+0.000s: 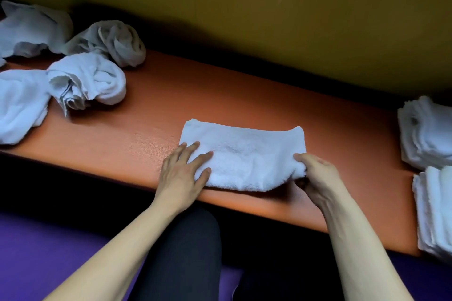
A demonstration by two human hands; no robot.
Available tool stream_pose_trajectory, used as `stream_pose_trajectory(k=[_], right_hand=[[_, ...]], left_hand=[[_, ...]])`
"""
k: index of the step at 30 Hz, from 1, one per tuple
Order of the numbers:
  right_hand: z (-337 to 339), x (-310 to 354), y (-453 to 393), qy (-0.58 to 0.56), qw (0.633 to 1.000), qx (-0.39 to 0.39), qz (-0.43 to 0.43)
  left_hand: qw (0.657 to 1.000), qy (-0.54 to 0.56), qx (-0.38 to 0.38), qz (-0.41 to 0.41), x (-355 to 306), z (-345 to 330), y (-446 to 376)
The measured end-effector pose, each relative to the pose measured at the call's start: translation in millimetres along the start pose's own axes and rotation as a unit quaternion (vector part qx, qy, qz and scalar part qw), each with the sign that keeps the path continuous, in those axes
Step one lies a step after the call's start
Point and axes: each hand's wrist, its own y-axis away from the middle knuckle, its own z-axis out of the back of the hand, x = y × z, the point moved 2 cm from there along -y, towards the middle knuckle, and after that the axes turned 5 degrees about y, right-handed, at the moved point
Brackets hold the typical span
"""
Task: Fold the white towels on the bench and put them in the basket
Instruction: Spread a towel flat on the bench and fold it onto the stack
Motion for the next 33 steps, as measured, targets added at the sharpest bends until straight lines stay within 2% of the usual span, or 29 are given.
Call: stream_pose_trajectory(k=[2,4,7,10,12,14,16,17,19,21,22,23,26,29,31,33], right_hand=[[-25.4,9.8,11.0,0.006,0.998,0.017,0.066],[-56.0,17.1,23.8,0.037,0.99,0.033,0.135],[-103.6,22.6,41.6,0.125,0.967,0.041,0.217],[-149.1,15.8,56.9,0.185,0.948,0.062,0.25],[-173.7,3.9,64.7,0.25,0.931,0.112,0.24],[-190.3,-13.6,68.4,0.352,0.891,0.182,0.219],[-190.3,-24.6,68.0,0.354,0.886,0.194,0.23],[-183.8,-24.4,66.4,0.317,0.902,0.165,0.242],[-159.0,-20.1,55.6,0.234,0.937,0.048,0.256],[-129.5,-20.0,39.6,0.229,0.94,-0.074,0.242],[-117.8,-22.0,33.0,0.241,0.94,-0.098,0.22],[-110.3,-25.4,27.3,0.253,0.944,-0.09,0.192],[-105.3,-40.1,21.6,0.252,0.959,-0.001,0.127],[-103.9,-49.6,20.0,0.173,0.982,0.034,0.064],[-99.0,-55.1,20.9,0.086,0.994,0.068,0.005],[-86.0,-56.7,25.1,0.059,0.995,0.084,0.0]], left_hand=[[0.996,0.091,-0.003,0.02,1.1,2.4,-1.5],[0.976,0.213,-0.018,0.043,3.7,8.1,-1.3],[0.922,0.373,-0.031,0.104,11.5,16.2,0.8],[0.867,0.466,-0.069,0.163,16.0,23.4,-2.2],[0.849,0.486,-0.09,0.187,16.4,29.6,-5.7],[0.835,0.497,-0.096,0.217,18.8,35.4,-7.3],[0.831,0.491,-0.094,0.243,22.0,38.5,-7.9],[0.842,0.468,-0.089,0.252,22.2,40.5,-7.6],[0.867,0.404,-0.076,0.28,18.5,43.6,-6.3],[0.884,0.357,-0.063,0.295,13.8,43.3,-5.9],[0.892,0.337,-0.052,0.297,9.8,44.0,-6.4],[0.899,0.318,-0.042,0.298,7.9,43.0,-8.2],[0.902,0.302,-0.017,0.308,-0.8,41.9,-12.8],[0.9,0.313,-0.008,0.303,-12.2,40.4,-7.0],[0.889,0.34,-0.004,0.306,-19.7,38.5,-0.3],[0.863,0.391,0.009,0.319,-31.1,36.0,5.4]])
